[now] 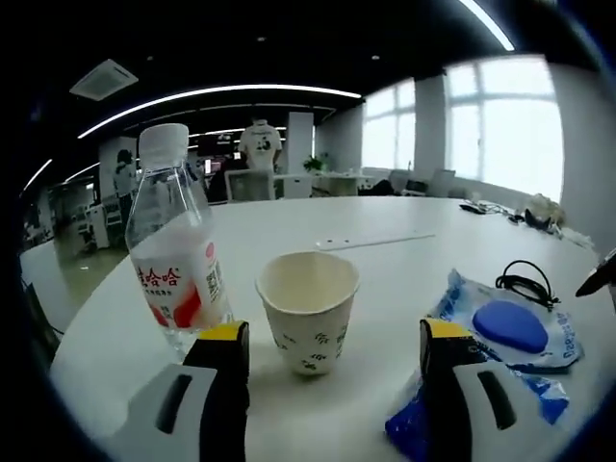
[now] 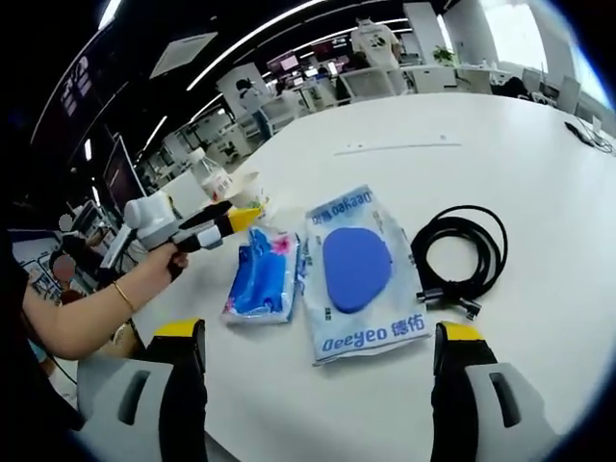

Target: Arrange the tabletop items into an orderly group along one side of the table until the central work area is clear of visible clutter.

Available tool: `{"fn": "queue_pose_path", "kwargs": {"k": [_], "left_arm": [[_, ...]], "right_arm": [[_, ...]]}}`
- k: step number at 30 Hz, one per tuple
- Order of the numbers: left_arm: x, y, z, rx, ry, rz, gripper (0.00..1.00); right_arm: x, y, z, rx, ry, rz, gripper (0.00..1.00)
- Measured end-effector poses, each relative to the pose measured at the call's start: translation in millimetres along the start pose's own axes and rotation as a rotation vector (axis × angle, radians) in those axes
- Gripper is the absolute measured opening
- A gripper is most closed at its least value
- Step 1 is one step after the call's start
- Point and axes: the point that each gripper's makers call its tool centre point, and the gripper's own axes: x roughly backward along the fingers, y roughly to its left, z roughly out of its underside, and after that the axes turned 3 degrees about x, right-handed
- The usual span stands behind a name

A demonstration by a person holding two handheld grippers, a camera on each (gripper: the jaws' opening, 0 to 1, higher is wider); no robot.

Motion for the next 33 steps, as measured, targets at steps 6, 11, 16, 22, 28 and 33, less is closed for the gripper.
{"fn": "queue_pose_path", "kwargs": {"k": [6, 11, 16, 22, 28, 33], "left_arm": [[15.2, -11.8, -5.1, -0.011, 0.003, 0.039, 0.81], [29.2, -17.7, -16.5, -0.015, -0.023, 0.06, 0.95], [44.0, -25.8, -23.9, -0.024, -0.032, 0.09, 0.97], [60.3, -36.3, -26.0, -0.035, -0.015, 0.119, 0.97], [73.1, -50.7, -32.7, -0.053, -0.014, 0.154, 0.92], [78.9, -68.1, -40.3, -0.084, -0.02, 0.198, 0.89]], "right_arm": [[7.2, 3.2, -4.8, 0.007, -0.025, 0.007, 0.99], [13.4, 6.9, -8.3, 0.012, -0.045, 0.015, 0.99], [18.9, 13.0, -7.4, 0.015, -0.047, 0.014, 1.0], [25.5, 18.8, -6.9, 0.026, -0.056, 0.019, 0.99], [32.3, 18.3, -6.7, 0.017, -0.07, 0.04, 0.98], [38.0, 16.3, -7.0, -0.008, -0.09, 0.057, 0.96]]}}
